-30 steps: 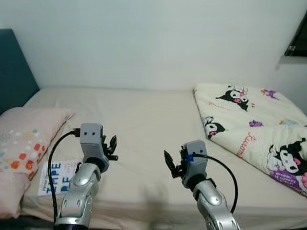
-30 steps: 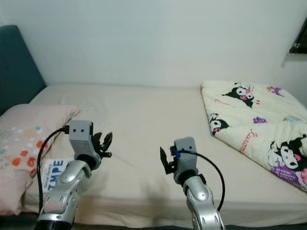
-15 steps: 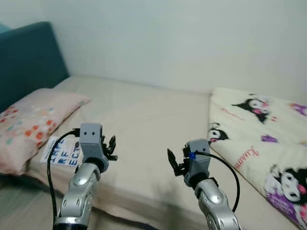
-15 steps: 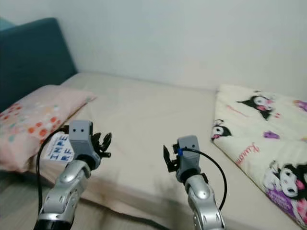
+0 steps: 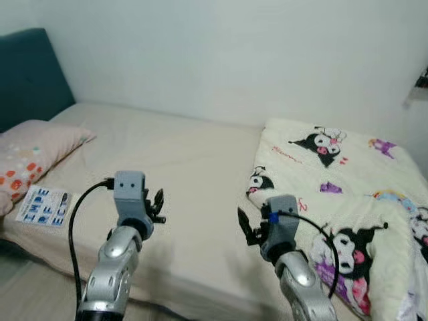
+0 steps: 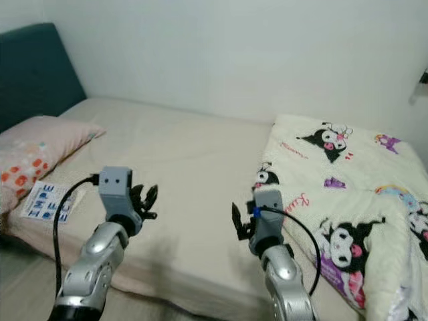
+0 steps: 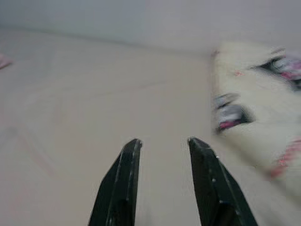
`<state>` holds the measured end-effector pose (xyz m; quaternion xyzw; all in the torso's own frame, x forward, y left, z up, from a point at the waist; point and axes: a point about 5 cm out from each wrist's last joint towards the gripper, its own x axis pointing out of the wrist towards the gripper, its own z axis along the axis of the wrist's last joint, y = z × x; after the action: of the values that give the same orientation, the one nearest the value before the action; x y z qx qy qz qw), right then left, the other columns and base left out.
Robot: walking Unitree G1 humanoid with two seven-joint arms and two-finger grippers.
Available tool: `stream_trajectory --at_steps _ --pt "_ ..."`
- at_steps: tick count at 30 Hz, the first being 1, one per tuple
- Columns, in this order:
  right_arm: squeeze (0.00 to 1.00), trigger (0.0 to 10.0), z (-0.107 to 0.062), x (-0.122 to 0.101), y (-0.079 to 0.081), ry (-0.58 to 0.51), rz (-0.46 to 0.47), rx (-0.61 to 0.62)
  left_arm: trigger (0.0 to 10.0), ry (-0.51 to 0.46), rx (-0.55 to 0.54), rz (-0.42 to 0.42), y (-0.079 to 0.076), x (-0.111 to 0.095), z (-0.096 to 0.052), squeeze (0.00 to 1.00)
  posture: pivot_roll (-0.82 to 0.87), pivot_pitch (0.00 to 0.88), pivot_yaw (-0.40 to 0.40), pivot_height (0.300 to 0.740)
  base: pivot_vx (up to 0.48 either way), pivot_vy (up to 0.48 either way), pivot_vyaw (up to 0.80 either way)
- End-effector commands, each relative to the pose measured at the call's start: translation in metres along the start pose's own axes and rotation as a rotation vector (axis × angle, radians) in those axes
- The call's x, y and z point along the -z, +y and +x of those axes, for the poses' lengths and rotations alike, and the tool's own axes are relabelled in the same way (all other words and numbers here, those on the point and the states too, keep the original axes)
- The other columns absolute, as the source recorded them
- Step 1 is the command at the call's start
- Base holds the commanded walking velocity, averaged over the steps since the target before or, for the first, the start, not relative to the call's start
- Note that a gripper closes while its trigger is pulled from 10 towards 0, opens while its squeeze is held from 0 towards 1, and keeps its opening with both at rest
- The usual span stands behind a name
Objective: Clean up the room
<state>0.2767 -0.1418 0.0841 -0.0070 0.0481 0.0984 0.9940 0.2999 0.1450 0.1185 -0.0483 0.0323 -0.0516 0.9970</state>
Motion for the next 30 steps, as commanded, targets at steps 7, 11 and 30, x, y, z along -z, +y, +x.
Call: stream_trajectory --at_steps 7,11,30 --pt "0.00 10.0 0.000 -0.004 0.004 -0.014 0.014 -0.005 10.0 0.037 -0.009 -0.063 0.003 0.001 0.003 0.00 -0.02 0.006 0.017 0.740 0.000 -0.137 0.00" --pt "0.00 10.0 -0.001 -0.003 0.005 -0.013 0.016 -0.006 10.0 0.044 0.002 -0.050 0.002 0.002 0.004 0.00 -0.02 0.007 0.018 0.740 0.000 0.480 0.00" --pt "0.00 10.0 -0.003 0.002 -0.012 -0.003 -0.060 0.155 10.0 0.048 0.033 0.013 -0.001 0.007 0.002 0.00 -0.02 0.007 0.020 0.740 0.000 0.152 0.00"
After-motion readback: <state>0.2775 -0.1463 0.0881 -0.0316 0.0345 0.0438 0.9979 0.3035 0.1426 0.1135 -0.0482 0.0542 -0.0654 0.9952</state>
